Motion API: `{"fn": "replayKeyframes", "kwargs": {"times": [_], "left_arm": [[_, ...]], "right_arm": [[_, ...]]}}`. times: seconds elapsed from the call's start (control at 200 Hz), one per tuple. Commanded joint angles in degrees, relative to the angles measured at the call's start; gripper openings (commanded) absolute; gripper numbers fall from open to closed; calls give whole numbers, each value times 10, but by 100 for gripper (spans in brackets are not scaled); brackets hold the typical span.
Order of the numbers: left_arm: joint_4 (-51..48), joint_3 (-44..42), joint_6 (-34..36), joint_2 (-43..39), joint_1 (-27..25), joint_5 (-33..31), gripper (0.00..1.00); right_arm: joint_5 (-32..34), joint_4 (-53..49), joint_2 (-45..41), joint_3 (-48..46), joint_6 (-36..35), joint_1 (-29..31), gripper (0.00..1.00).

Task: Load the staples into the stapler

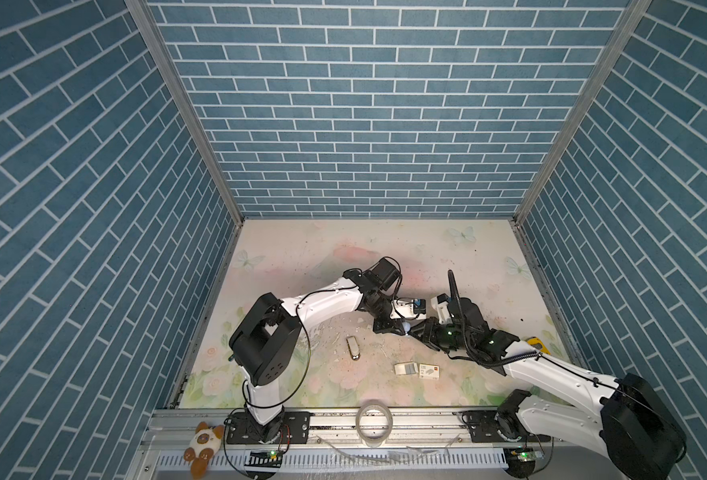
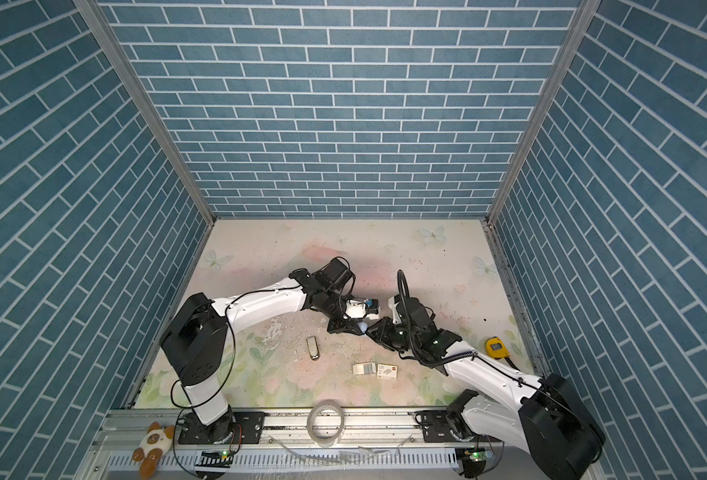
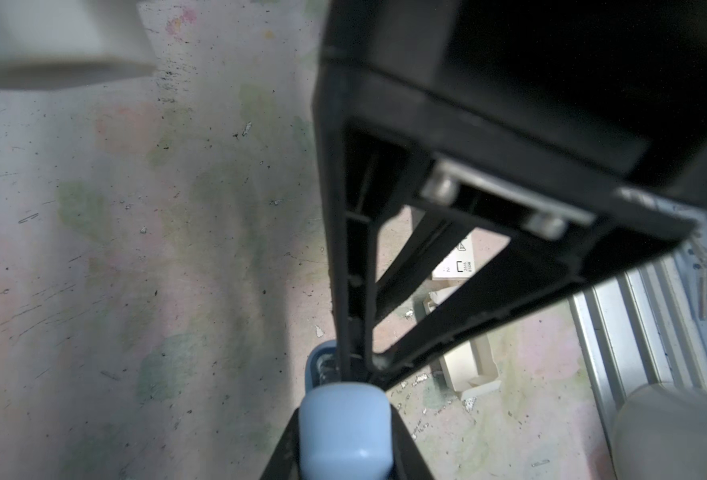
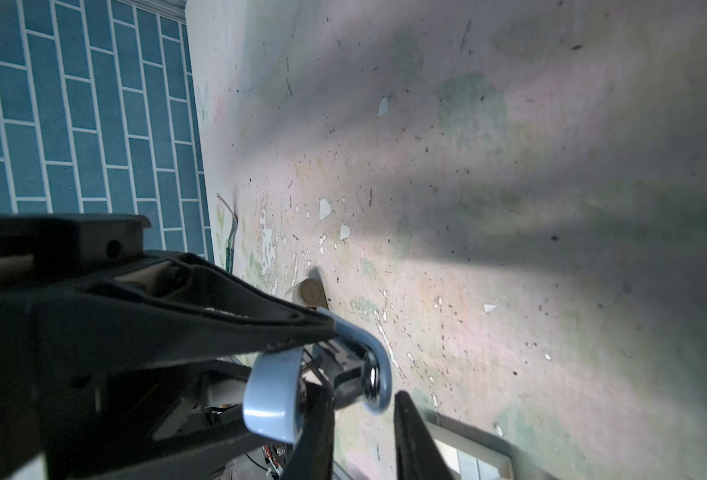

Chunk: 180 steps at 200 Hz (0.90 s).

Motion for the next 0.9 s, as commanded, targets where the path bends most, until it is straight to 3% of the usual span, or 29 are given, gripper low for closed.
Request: {"fn": "replayKeyframes", "kwargs": {"times": [0.0, 0.475, 0.895], "left_arm": [[4, -7, -9, -22, 0, 16, 16], [14, -15, -14, -29, 2, 21, 14], [19, -18, -30, -45, 2, 45, 14]], "right_arm": [[-10, 18, -2, 0, -14, -7, 24], [19, -32, -62, -21, -15, -16, 22], [-3, -7, -15, -13, -16, -18, 21]]}}
